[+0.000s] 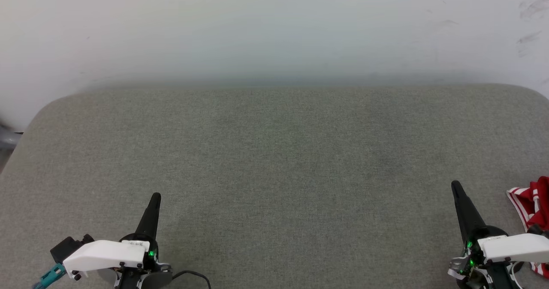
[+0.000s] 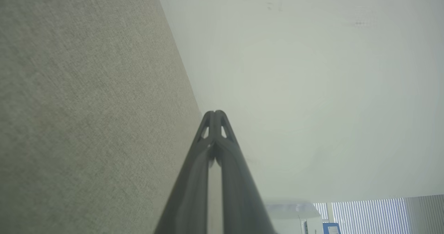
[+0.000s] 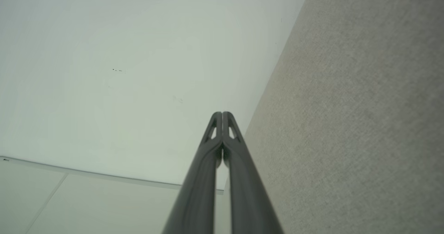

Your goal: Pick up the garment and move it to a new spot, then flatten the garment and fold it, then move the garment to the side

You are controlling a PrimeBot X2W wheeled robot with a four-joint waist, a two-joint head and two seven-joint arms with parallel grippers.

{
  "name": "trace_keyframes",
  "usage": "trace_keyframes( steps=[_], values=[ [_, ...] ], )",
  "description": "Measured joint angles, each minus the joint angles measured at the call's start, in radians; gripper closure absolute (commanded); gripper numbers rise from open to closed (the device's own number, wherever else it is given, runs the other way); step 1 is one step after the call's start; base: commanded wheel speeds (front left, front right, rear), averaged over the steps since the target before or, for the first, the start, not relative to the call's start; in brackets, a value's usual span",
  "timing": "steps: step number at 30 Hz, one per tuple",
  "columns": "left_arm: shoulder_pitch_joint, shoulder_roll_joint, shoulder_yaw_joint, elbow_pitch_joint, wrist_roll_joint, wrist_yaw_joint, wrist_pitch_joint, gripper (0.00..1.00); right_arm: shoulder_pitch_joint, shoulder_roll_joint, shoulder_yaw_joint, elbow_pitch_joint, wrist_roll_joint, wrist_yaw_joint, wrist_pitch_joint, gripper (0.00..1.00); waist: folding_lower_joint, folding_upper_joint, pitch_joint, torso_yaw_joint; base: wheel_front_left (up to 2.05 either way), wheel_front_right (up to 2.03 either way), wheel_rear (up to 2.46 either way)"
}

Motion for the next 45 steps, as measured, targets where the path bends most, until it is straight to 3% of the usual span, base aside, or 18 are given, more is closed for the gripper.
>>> trace_keyframes(
  steps=[30,45],
  values=[
    [-0.027,-0.012,0.036,0.000,-0.200,-0.023,0.053,1.00,-0.040,0.001,-0.005,0.038,0.214,0.000,0.021,1.00,0.0000,0.0000,0.007,-0.002,0.00,0.00,0.00],
    [-0.028,-0.012,0.036,-0.001,-0.201,-0.024,0.053,1.00,-0.041,0.001,-0.005,0.038,0.214,0.000,0.021,1.00,-0.0001,0.0000,0.007,-0.002,0.00,0.00,0.00]
  ],
)
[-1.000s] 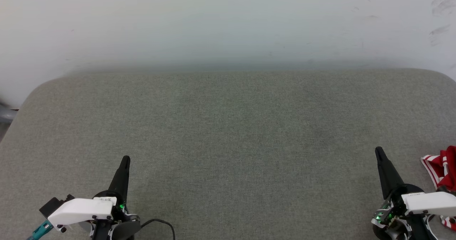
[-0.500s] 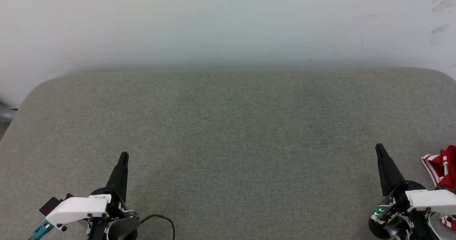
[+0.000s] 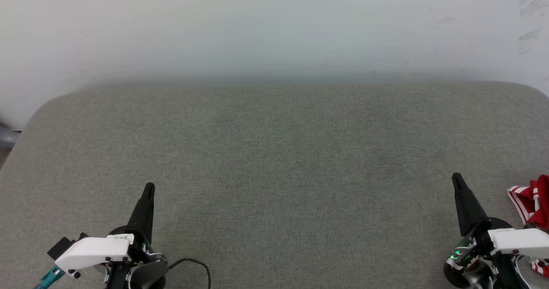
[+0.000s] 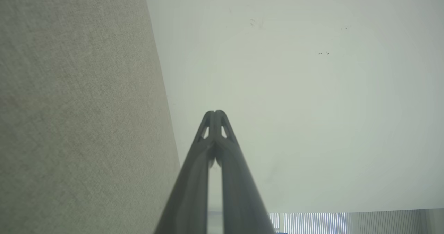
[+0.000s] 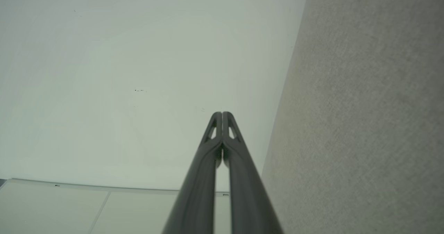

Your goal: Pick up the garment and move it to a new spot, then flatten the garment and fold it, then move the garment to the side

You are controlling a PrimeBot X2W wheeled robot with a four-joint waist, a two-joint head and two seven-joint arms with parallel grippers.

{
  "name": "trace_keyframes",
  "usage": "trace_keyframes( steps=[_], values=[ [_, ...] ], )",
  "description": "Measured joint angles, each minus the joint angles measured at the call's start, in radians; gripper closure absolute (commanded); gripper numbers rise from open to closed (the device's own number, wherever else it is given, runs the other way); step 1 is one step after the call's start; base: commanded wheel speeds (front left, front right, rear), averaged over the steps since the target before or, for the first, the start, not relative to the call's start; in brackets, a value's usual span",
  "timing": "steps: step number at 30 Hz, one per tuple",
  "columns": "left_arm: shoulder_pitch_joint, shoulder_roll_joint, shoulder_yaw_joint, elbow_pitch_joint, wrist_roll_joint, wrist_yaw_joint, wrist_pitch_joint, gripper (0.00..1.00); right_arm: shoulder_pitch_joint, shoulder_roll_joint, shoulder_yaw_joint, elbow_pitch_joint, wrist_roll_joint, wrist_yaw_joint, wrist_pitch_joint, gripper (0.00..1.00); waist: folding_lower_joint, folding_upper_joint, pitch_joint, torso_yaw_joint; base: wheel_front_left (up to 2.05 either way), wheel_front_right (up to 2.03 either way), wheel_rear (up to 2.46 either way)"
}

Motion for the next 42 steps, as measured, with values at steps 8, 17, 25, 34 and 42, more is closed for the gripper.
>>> trace_keyframes(
  steps=[8,17,25,34,42],
  values=[
    [0.000,0.000,0.000,0.000,0.000,0.000,0.000,1.00,0.000,0.000,0.000,0.000,0.000,0.000,0.000,1.00,0.0000,0.0000,0.000,0.000,0.00,0.00,0.00],
    [0.000,0.000,0.000,0.000,0.000,0.000,0.000,1.00,0.000,0.000,0.000,0.000,0.000,0.000,0.000,1.00,0.0000,0.0000,0.000,0.000,0.00,0.00,0.00],
    [0.000,0.000,0.000,0.000,0.000,0.000,0.000,1.00,0.000,0.000,0.000,0.000,0.000,0.000,0.000,1.00,0.0000,0.0000,0.000,0.000,0.00,0.00,0.00],
    [0.000,0.000,0.000,0.000,0.000,0.000,0.000,1.00,0.000,0.000,0.000,0.000,0.000,0.000,0.000,1.00,0.0000,0.0000,0.000,0.000,0.00,0.00,0.00],
    [0.000,0.000,0.000,0.000,0.000,0.000,0.000,1.00,0.000,0.000,0.000,0.000,0.000,0.000,0.000,1.00,0.0000,0.0000,0.000,0.000,0.00,0.00,0.00]
  ],
)
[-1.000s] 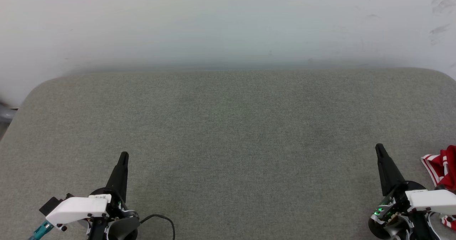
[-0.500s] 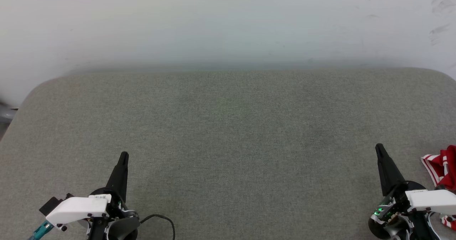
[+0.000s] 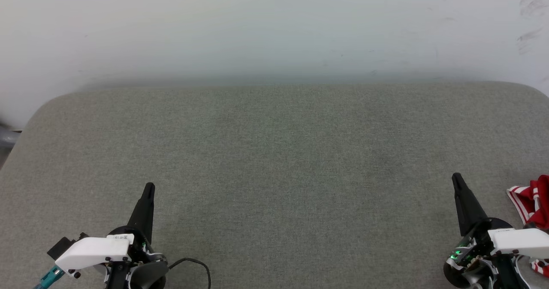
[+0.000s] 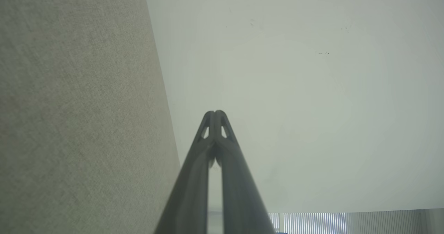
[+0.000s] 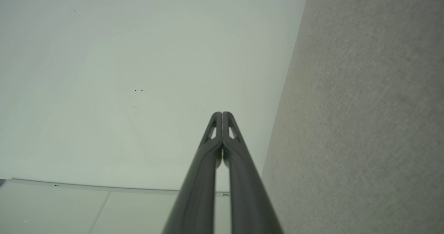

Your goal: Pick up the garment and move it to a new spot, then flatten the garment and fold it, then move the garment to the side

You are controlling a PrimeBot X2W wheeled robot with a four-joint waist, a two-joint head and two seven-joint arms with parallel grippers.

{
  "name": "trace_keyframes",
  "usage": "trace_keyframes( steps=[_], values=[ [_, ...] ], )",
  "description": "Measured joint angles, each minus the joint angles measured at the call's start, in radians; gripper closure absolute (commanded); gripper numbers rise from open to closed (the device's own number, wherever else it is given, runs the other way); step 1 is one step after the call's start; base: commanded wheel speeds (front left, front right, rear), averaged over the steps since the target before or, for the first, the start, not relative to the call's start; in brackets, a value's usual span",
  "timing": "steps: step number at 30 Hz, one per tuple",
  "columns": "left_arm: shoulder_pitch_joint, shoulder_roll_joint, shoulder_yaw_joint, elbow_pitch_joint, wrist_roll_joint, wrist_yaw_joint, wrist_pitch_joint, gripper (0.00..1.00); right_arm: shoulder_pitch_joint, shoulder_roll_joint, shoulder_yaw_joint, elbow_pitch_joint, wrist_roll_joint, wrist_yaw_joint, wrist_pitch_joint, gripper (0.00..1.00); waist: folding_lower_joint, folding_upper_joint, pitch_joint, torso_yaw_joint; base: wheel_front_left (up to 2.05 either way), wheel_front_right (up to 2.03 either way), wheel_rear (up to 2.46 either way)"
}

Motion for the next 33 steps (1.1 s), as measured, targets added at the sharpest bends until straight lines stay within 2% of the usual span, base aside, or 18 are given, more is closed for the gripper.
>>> trace_keyframes(
  steps=[33],
  values=[
    [0.000,0.000,0.000,0.000,0.000,0.000,0.000,1.00,0.000,0.000,0.000,0.000,0.000,0.000,0.000,1.00,0.0000,0.0000,0.000,0.000,0.00,0.00,0.00]
  ],
)
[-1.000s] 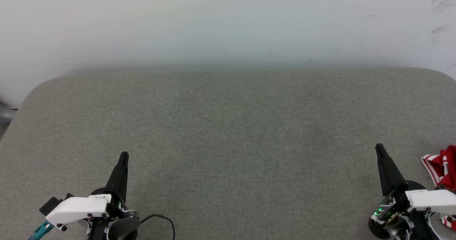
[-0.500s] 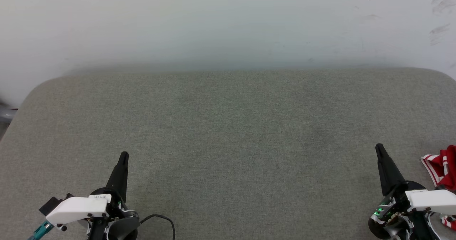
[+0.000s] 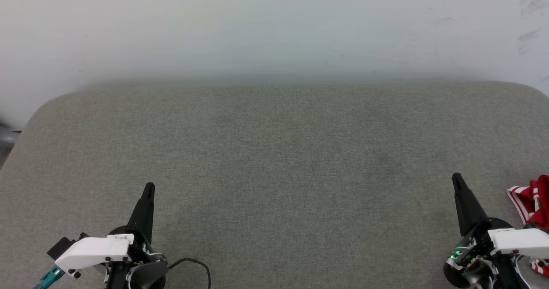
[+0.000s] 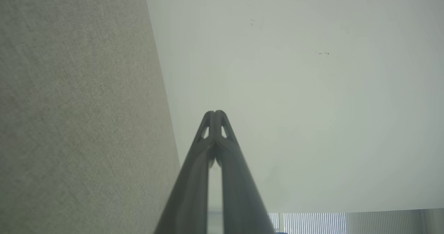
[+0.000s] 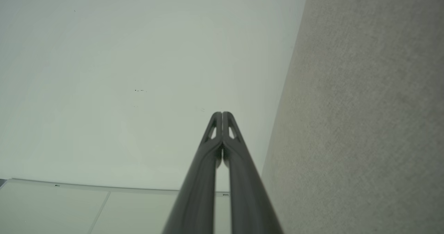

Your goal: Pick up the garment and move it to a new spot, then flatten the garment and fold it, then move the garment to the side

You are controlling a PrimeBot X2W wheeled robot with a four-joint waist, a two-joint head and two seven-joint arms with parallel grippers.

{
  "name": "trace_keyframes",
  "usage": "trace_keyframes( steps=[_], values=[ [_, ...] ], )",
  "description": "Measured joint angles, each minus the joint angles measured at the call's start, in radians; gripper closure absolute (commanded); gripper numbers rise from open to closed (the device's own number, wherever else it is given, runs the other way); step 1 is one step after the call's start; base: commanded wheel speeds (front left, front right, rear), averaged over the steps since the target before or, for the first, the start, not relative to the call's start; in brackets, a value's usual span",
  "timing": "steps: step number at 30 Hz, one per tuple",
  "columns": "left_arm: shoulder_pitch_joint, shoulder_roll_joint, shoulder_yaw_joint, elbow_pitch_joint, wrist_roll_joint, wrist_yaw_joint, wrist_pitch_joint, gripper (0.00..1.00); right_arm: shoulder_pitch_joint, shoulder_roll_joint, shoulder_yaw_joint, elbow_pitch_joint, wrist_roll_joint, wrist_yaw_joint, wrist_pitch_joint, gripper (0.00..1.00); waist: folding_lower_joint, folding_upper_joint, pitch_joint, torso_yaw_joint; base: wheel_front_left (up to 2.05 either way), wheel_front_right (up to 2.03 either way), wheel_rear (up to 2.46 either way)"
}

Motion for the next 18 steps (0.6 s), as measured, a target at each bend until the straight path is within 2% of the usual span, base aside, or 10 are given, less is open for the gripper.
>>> trace_keyframes(
  steps=[18],
  values=[
    [0.000,0.000,0.000,0.000,0.000,0.000,0.000,1.00,0.000,0.000,0.000,0.000,0.000,0.000,0.000,1.00,0.0000,0.0000,0.000,0.000,0.00,0.00,0.00]
  ],
)
